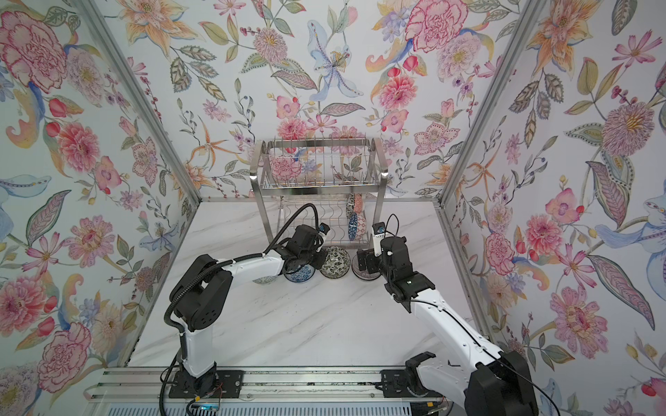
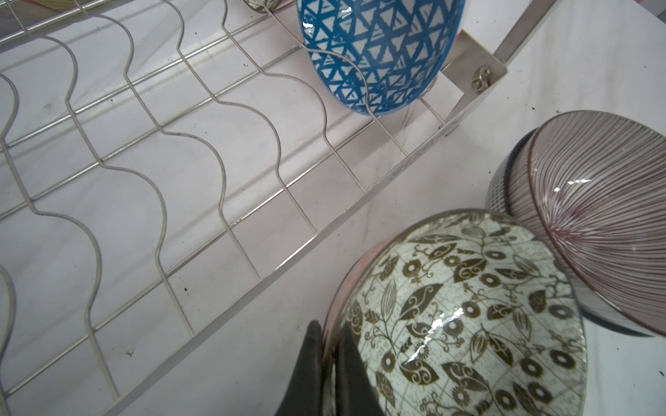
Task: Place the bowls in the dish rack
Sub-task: 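Lower left gripper onto rim of green leaf-pattern bowl and grasp it, then lift the leaf-pattern bowl with left gripper toward right gripper while right approaches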
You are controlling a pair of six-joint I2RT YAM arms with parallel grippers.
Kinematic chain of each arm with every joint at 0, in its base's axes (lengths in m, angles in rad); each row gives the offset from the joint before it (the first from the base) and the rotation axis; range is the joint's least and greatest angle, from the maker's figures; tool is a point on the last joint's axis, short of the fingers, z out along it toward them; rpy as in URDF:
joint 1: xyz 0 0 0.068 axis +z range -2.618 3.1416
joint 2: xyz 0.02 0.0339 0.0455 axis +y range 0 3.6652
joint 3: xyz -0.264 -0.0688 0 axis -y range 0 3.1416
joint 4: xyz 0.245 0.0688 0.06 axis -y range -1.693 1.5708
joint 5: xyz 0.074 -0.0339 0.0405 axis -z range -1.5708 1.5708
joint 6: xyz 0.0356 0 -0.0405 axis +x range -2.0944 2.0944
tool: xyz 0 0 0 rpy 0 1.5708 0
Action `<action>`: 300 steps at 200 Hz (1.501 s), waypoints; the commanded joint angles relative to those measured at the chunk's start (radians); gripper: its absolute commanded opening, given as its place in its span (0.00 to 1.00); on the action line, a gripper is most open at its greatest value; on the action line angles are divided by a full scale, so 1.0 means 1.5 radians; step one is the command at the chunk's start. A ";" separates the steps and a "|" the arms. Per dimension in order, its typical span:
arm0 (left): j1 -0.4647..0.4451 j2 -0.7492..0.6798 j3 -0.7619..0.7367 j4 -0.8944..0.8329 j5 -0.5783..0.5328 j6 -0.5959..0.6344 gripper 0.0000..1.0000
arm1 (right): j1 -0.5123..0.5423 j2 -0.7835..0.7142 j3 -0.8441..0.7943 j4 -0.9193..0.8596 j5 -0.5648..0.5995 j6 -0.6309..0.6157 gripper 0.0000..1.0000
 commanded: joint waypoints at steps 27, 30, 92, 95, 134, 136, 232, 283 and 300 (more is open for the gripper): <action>0.002 -0.051 0.005 0.011 0.022 -0.008 0.00 | -0.003 -0.013 -0.006 -0.001 -0.002 0.010 0.99; 0.002 -0.054 0.004 0.012 0.022 -0.009 0.00 | -0.003 -0.013 -0.006 -0.001 -0.002 0.009 0.99; 0.002 -0.101 0.001 0.025 0.020 -0.008 0.00 | -0.003 -0.017 -0.004 -0.003 -0.004 0.011 0.99; 0.002 -0.104 0.000 0.026 0.019 -0.008 0.00 | -0.003 -0.017 -0.004 -0.002 -0.005 0.012 0.99; 0.001 -0.152 -0.045 0.096 0.007 -0.014 0.00 | -0.003 -0.021 0.001 -0.009 -0.021 0.027 0.99; 0.001 -0.156 -0.048 0.100 0.006 -0.015 0.00 | -0.003 -0.022 0.003 -0.010 -0.023 0.029 0.99; -0.007 -0.222 -0.185 0.309 -0.079 -0.121 0.00 | 0.068 0.002 0.025 0.061 -0.112 0.212 0.99; -0.017 -0.230 -0.237 0.408 -0.085 -0.156 0.00 | 0.115 0.086 0.030 0.125 -0.027 0.300 0.97; -0.019 -0.230 -0.244 0.419 -0.082 -0.163 0.00 | 0.115 0.107 0.030 0.145 -0.004 0.321 0.91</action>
